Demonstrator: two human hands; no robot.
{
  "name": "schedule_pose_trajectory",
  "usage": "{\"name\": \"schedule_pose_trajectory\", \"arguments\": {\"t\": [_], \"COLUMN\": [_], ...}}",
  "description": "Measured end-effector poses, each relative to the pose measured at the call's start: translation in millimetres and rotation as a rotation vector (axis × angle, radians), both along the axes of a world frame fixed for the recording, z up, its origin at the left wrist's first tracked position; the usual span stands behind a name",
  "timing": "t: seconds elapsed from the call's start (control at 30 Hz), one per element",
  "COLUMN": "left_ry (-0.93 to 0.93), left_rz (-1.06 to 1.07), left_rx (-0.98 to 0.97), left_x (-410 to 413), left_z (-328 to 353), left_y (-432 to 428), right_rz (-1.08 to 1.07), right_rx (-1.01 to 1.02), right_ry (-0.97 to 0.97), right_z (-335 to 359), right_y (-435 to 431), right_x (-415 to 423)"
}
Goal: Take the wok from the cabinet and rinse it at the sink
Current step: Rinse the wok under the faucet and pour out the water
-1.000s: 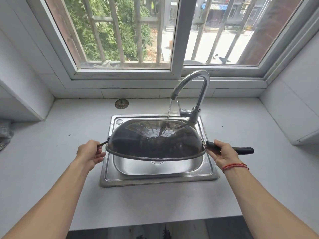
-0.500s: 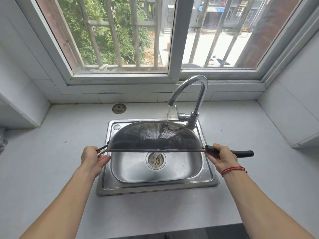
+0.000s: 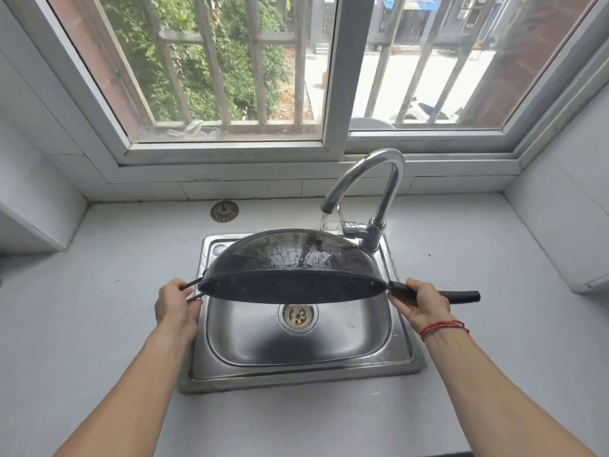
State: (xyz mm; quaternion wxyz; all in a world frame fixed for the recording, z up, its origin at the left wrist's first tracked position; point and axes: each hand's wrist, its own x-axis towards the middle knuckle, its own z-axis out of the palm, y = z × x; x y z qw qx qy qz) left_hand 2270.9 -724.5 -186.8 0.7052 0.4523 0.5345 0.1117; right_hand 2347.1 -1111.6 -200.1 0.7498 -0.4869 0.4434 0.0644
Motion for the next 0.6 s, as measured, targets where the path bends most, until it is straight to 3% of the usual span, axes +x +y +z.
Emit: {"name": "schedule_pose_trajectory", "arguments": {"t": [0.6], "left_ry": [0.138], "left_rz": [0.018], "left_rx": [0.177], "left_x": [29.7], "left_z": [-4.8], "left_y": [-6.9], "right_rz": [0.035], "right_rx": [-0.011], "right_ry": [0.042], "right_z": [-25.0], "right_y": [5.5], "right_x": [47.3]}}
